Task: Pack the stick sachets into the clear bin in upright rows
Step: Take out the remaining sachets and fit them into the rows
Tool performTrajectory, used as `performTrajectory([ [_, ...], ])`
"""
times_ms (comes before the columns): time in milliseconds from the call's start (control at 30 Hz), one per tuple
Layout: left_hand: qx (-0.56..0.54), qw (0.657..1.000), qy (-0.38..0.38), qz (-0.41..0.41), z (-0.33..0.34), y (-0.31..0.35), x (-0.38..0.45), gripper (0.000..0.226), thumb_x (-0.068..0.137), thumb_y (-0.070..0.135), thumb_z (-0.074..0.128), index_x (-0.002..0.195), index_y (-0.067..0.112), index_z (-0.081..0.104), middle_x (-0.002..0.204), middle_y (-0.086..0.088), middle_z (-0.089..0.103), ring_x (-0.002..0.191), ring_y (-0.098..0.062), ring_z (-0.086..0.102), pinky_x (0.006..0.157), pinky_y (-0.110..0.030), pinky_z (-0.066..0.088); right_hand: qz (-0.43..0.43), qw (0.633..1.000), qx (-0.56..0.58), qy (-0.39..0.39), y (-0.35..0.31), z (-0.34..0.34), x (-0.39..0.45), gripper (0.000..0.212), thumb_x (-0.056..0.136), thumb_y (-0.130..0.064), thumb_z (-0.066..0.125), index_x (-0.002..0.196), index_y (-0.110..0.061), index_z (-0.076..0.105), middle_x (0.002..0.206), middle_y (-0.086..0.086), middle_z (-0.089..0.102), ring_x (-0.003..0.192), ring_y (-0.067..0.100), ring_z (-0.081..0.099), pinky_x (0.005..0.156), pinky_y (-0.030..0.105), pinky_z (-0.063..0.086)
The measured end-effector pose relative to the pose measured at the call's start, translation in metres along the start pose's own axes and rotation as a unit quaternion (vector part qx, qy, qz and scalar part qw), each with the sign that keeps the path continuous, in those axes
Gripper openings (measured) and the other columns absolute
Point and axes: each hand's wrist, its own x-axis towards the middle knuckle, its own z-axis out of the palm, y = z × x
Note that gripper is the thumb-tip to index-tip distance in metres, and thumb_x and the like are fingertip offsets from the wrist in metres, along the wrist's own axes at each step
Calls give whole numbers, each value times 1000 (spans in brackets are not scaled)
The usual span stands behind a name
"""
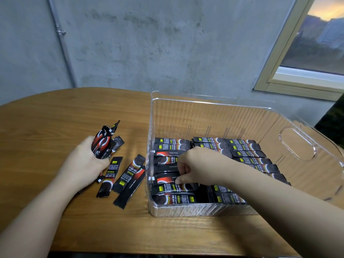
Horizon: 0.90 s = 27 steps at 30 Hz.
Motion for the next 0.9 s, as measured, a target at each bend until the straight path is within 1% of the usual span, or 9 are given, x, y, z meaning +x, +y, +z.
performTrajectory([
  [100, 1, 1000, 2, -3, 0, 1, -1, 24, 78, 9, 71, 92, 17, 53, 79, -4, 62, 71, -23, 59, 57, -30, 42, 3, 1000, -3, -2, -3, 1, 0, 32, 84, -50, 64, 78, -19, 57, 79, 2, 61, 73, 19, 53, 55, 27, 38],
  [167, 0, 1000, 2, -8, 0, 2, -1, 23, 78, 9, 71, 90, 17, 53, 78, -5, 62, 70, -24, 59, 55, -30, 41, 4, 1000, -2, -4, -5, 1, 0, 34, 85, -50, 62, 76, -18, 55, 76, 2, 58, 70, 19, 50, 53, 25, 34],
  [267, 2, 1000, -1, -10, 0, 2, -1, 25, 78, 10, 72, 94, 17, 54, 79, -4, 63, 70, -24, 60, 55, -30, 41, 5, 1000, 3, -1, -7, 1, 0, 33, 87, -49, 60, 76, -18, 55, 77, 3, 58, 71, 20, 51, 56, 28, 38],
  [367, -1, 1000, 0, -8, 1, 3, -1, 25, 78, 9, 72, 93, 16, 53, 78, -4, 62, 69, -23, 58, 54, -29, 39, 2, 1000, -2, 9, -7, -1, -1, 29, 88, -46, 60, 77, -19, 56, 76, 2, 57, 73, 20, 52, 60, 28, 39],
  [433, 0, 1000, 1, -7, 1, 4, -1, 24, 78, 9, 71, 92, 16, 53, 78, -4, 62, 69, -23, 58, 54, -29, 39, -3, 1000, 12, 4, -5, -3, -3, 25, 86, -44, 64, 79, -20, 60, 76, -1, 59, 75, 18, 55, 63, 29, 43],
  [533, -4, 1000, -2, -7, 0, 4, -2, 24, 78, 8, 71, 92, 16, 53, 78, -4, 62, 69, -23, 58, 53, -29, 38, -5, 999, 37, -25, -3, -4, -10, 25, 78, -44, 72, 88, -22, 64, 83, -6, 65, 80, 14, 59, 71, 31, 50],
  [633, -6, 1000, -1, -6, -1, 5, -3, 23, 78, 7, 70, 92, 15, 53, 78, -5, 61, 69, -22, 57, 53, -29, 37, -8, 999, 13, -36, -6, 1, -14, 30, 76, -46, 73, 96, -24, 63, 90, -8, 66, 84, 14, 60, 70, 29, 48],
  [733, -3, 1000, -2, -6, -1, 5, -4, 24, 78, 8, 71, 94, 14, 54, 79, -5, 61, 69, -23, 57, 53, -29, 37, -8, 1000, -3, -21, -9, 6, -13, 30, 78, -47, 71, 94, -24, 62, 90, -4, 67, 84, 17, 60, 69, 30, 48],
  [900, -2, 1000, -4, -9, -1, 5, -4, 26, 78, 8, 71, 96, 16, 54, 80, -3, 61, 70, -22, 58, 54, -28, 39, -5, 1000, 3, -15, -14, 8, -10, 33, 79, -52, 67, 89, -21, 62, 89, 0, 67, 83, 21, 61, 69, 30, 47],
])
